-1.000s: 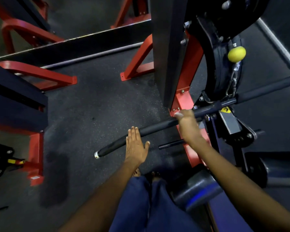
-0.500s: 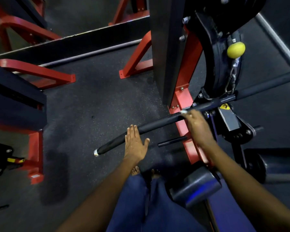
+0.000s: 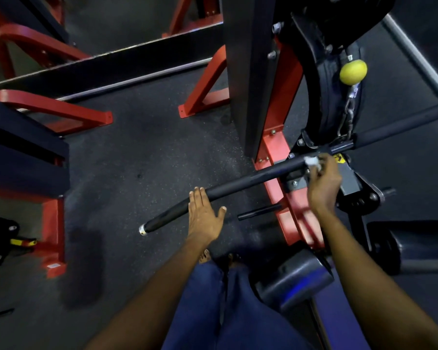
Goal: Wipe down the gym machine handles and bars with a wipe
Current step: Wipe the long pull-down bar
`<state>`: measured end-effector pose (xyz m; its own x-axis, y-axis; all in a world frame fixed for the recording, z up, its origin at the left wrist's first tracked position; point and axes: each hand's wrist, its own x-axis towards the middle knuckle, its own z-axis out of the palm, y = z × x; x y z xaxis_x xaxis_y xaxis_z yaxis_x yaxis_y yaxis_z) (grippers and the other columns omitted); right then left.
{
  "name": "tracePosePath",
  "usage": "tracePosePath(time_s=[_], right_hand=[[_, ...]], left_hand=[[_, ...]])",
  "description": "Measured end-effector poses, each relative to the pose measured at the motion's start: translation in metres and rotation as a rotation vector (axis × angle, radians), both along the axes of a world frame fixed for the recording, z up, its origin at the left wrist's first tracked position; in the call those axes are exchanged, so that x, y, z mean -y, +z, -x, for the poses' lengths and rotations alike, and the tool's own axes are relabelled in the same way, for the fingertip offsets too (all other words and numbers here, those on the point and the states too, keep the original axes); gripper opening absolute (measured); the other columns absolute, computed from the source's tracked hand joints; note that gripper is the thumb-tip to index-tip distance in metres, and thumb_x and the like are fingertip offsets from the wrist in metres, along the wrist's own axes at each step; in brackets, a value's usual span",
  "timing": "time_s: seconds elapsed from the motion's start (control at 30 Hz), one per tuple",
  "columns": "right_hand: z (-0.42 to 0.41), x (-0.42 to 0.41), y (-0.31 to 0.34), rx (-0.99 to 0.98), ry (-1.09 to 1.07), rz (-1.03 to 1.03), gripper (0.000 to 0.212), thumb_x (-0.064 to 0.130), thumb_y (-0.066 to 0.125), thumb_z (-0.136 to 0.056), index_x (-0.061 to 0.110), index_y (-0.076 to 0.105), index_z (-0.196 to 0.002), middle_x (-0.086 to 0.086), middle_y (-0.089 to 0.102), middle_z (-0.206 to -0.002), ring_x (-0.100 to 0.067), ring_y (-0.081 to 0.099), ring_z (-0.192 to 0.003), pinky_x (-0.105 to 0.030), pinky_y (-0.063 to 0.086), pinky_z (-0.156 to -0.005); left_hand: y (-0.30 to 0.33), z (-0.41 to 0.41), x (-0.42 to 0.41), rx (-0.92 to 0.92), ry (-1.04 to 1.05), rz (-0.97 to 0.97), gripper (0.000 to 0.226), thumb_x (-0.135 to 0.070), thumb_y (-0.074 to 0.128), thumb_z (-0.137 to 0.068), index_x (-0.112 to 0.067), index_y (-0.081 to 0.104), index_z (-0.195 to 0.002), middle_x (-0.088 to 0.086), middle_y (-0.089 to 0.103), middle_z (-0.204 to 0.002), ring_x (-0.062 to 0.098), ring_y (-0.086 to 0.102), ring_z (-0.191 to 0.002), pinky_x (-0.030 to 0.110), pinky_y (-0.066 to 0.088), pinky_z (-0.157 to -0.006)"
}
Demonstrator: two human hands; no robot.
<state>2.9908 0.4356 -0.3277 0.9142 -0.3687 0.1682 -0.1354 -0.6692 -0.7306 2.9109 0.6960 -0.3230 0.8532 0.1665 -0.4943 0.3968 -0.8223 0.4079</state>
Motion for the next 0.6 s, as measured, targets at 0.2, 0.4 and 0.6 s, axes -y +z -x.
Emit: tracePosePath(time_s=[0.2,0.4,0.6], right_hand=[[0.005,-0.028,0.004,-0.038,-0.043,-0.122,0.009,0.009,0.048,-0.094,0.007,0.057,-0.093,-0.006,0.052,-0.085,-0.021,0.050,-0.077,-0.022,0.039,-0.071],[-0.029,0.020,0.004,-0.064,0.157,0.289,0.012,0.029,0.047,-0.088,0.029,0.058,-0.084,0.005,0.043,-0.089,-0.019,0.046,-0.079,-0.038,0.039,-0.075],[-0.015,-0.029,0.005,-0.201,0.606,0.539,0.025,-0.004,0.047,-0.085,-0.006,0.060,-0.107,-0.018,0.053,-0.109,-0.031,0.045,-0.103,-0.039,0.046,-0.086]], left_hand=[[0.002,0.003,0.008,0.021,0.057,0.010,0.081,-0.041,0.042,-0.101,-0.002,-0.006,-0.152,0.011,-0.011,-0.162,0.025,-0.015,-0.148,0.033,-0.008,-0.118],[0.000,0.003,0.005,0.039,0.053,0.009,0.080,-0.041,0.043,-0.101,-0.002,-0.005,-0.153,0.011,-0.009,-0.162,0.025,-0.014,-0.148,0.032,-0.008,-0.118],[-0.002,0.008,0.004,0.057,0.036,0.002,0.079,-0.040,0.042,-0.101,-0.003,-0.005,-0.153,0.010,-0.009,-0.162,0.024,-0.014,-0.148,0.033,-0.007,-0.120]])
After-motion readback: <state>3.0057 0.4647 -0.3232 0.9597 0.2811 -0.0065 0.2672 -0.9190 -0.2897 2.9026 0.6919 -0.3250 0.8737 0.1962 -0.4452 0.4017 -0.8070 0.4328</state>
